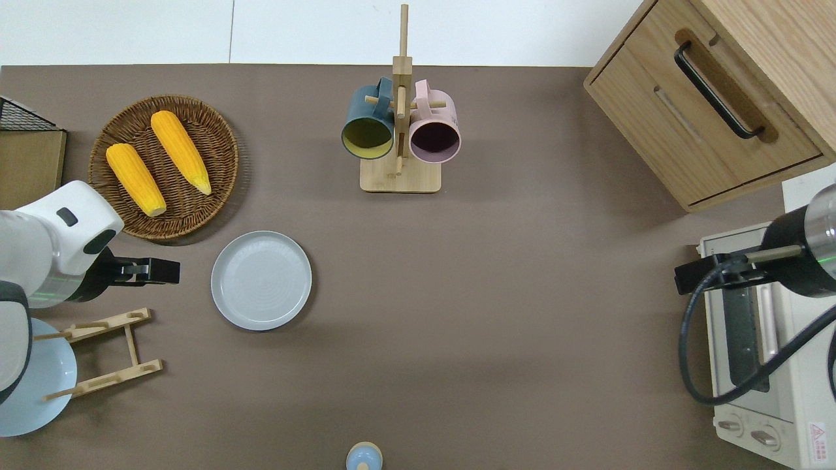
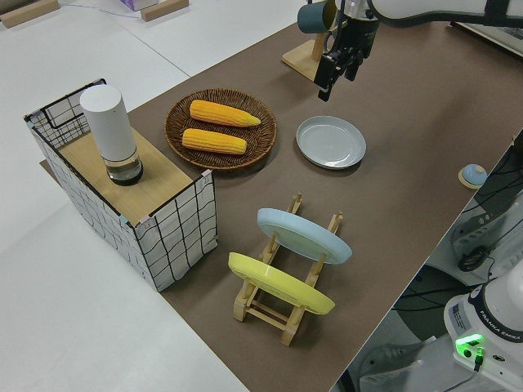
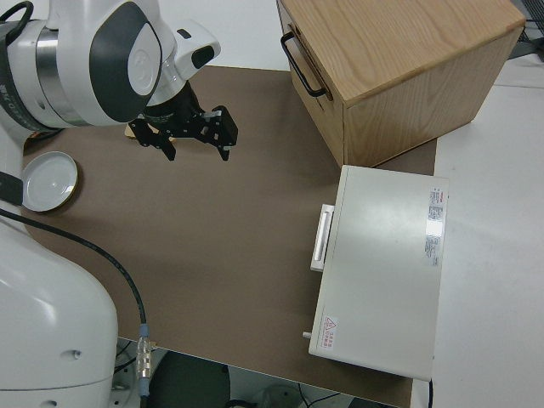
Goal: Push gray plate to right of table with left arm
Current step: 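Move the left gripper forward to the near edge of the gray plate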
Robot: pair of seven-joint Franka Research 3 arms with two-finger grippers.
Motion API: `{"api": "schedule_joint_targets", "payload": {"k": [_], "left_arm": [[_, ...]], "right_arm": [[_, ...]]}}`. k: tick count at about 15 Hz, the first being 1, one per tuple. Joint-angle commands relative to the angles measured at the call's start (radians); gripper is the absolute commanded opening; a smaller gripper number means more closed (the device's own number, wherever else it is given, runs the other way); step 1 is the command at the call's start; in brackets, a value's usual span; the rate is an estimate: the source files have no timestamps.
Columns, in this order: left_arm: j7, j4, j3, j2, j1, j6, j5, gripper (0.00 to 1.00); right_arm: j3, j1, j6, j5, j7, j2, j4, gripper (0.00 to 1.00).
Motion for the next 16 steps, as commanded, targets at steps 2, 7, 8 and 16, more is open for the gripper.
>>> {"api": "schedule_joint_targets", "payload": {"k": [2,7,8,16], "left_arm": [[-0.017,-0.120,0.011,-0.026,-0.016,0.122,-0.012,0.99],[-0.018,-0.194,0.011,-0.021,-0.016,0.215,-0.021,0.99],[-0.018,-0.206,0.011,-0.022,-0.016,0.233,-0.021,0.99],[-0.047,-0.317,0.011,0.004,-0.017,0.408,-0.021,0.99]], "right_arm": [[0.016,-0.020,-0.016,0.004,0.012,-0.002,0.009,0.983],[0.016,-0.019,-0.016,0.004,0.013,-0.002,0.009,0.983],[0.016,-0.019,-0.016,0.004,0.012,-0.002,0.009,0.983],[0.016,-0.019,-0.016,0.004,0.013,-0.002,0.009,0.983]]}}
